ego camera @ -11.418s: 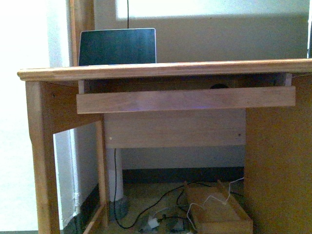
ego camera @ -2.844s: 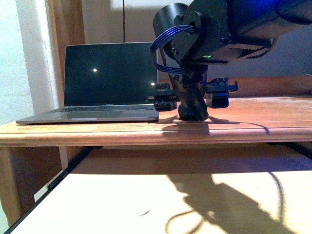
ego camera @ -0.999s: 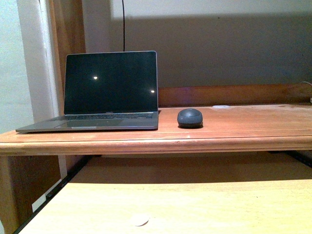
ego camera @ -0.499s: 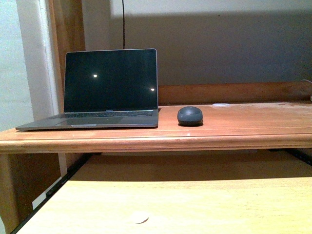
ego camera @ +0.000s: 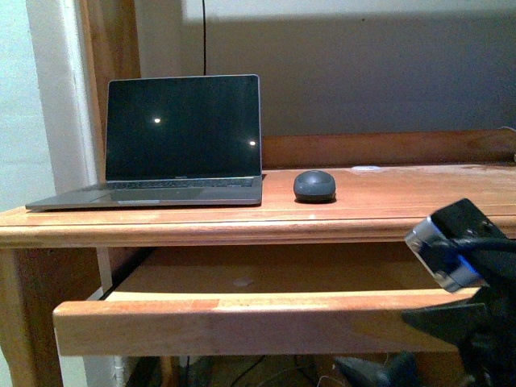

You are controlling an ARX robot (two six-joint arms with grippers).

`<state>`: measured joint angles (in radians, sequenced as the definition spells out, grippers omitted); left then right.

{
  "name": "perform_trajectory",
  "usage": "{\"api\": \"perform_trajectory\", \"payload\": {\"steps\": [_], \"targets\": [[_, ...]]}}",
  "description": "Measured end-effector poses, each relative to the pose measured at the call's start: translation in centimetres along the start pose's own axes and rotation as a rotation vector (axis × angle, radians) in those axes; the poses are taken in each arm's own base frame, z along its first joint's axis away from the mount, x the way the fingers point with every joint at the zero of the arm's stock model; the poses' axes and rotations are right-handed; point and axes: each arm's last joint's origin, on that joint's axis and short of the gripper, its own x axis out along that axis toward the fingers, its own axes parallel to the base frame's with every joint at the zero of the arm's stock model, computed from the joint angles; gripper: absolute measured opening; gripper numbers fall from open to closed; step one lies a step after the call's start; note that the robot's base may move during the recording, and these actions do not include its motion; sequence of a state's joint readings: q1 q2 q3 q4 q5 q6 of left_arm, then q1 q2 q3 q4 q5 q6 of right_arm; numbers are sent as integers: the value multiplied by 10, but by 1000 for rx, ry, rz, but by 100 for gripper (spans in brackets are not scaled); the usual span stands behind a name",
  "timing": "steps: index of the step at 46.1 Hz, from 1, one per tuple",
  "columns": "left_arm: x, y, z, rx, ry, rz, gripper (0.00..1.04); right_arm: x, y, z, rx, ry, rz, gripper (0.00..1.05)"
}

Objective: Place mouse

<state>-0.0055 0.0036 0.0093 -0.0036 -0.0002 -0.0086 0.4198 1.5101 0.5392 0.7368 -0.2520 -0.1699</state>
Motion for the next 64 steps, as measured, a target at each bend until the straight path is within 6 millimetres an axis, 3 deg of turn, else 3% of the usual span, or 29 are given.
{"api": "perform_trajectory", "payload": {"steps": [12, 18, 26, 34, 38, 46, 59, 63, 64], "targets": [[0, 0, 0, 0, 0, 0, 97, 54, -13, 13, 56, 26, -223, 97], [0, 0, 0, 0, 0, 0, 97, 70, -13, 17, 77, 50, -290, 97], [0, 0, 0, 0, 0, 0, 97, 78, -12, 22, 122, 54, -327, 97], [0, 0, 0, 0, 0, 0, 97, 70, -17, 30, 198, 39, -342, 97], [0, 0, 0, 0, 0, 0, 97, 53, -25, 35, 250, 16, -393, 97], [0, 0, 0, 0, 0, 0, 97, -16, -35, 39, 397, -64, -483, 97], [0, 0, 0, 0, 0, 0, 97, -123, -8, 3, 526, -59, -552, 97], [0, 0, 0, 0, 0, 0, 97, -145, 3, -7, 552, -50, -571, 97], [0, 0, 0, 0, 0, 0, 97, -172, 17, -20, 576, -47, -604, 97]]}}
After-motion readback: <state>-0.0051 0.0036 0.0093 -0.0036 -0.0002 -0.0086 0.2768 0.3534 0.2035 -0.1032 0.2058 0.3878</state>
